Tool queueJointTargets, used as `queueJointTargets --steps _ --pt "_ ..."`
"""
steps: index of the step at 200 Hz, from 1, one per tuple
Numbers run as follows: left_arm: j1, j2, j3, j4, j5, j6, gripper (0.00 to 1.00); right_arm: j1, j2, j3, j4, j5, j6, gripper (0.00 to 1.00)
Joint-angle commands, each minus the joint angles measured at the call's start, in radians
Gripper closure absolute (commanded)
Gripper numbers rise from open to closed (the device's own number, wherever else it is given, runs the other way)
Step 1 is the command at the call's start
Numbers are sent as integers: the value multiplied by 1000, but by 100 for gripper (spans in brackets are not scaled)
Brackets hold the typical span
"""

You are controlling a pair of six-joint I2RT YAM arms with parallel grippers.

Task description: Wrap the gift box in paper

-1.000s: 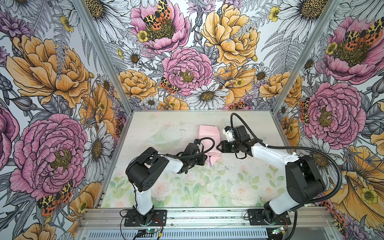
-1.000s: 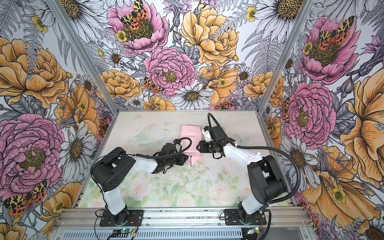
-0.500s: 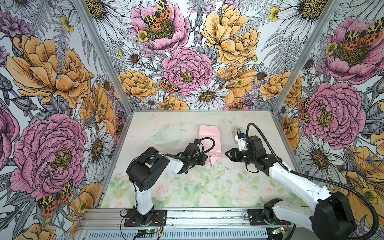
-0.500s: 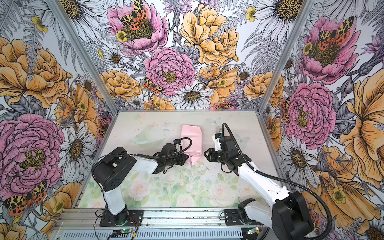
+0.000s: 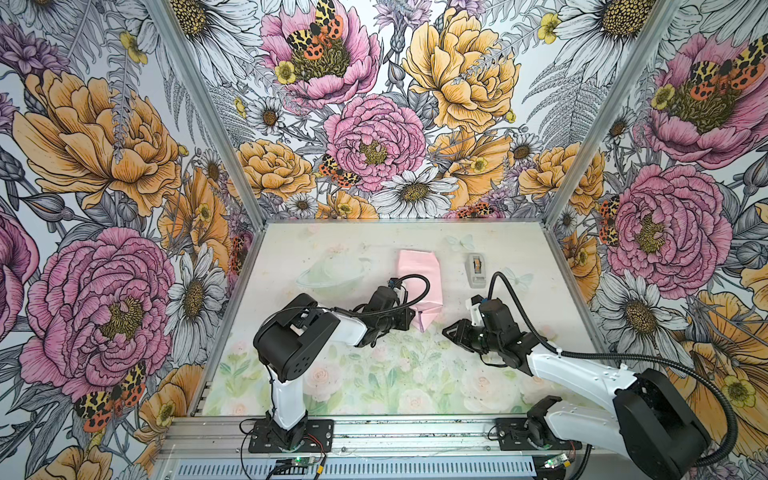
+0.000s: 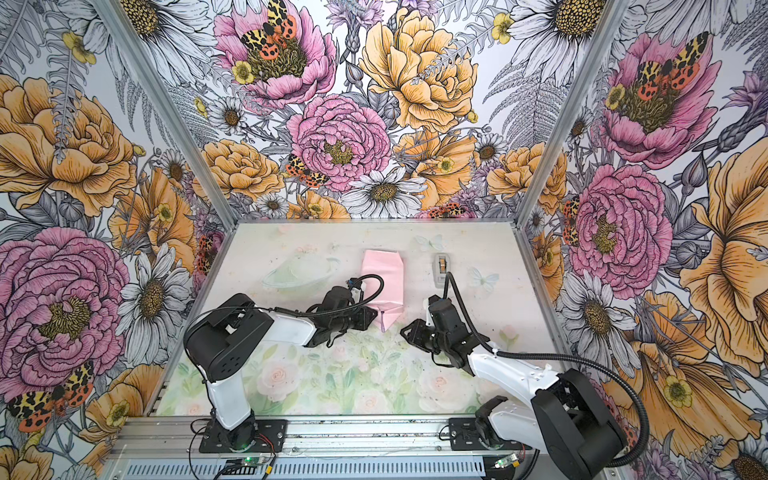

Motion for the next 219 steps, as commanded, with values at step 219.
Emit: queueJointTargets --steps 219 --pt "8 36 17 43 44 -23 77 121 412 59 426 152 423 66"
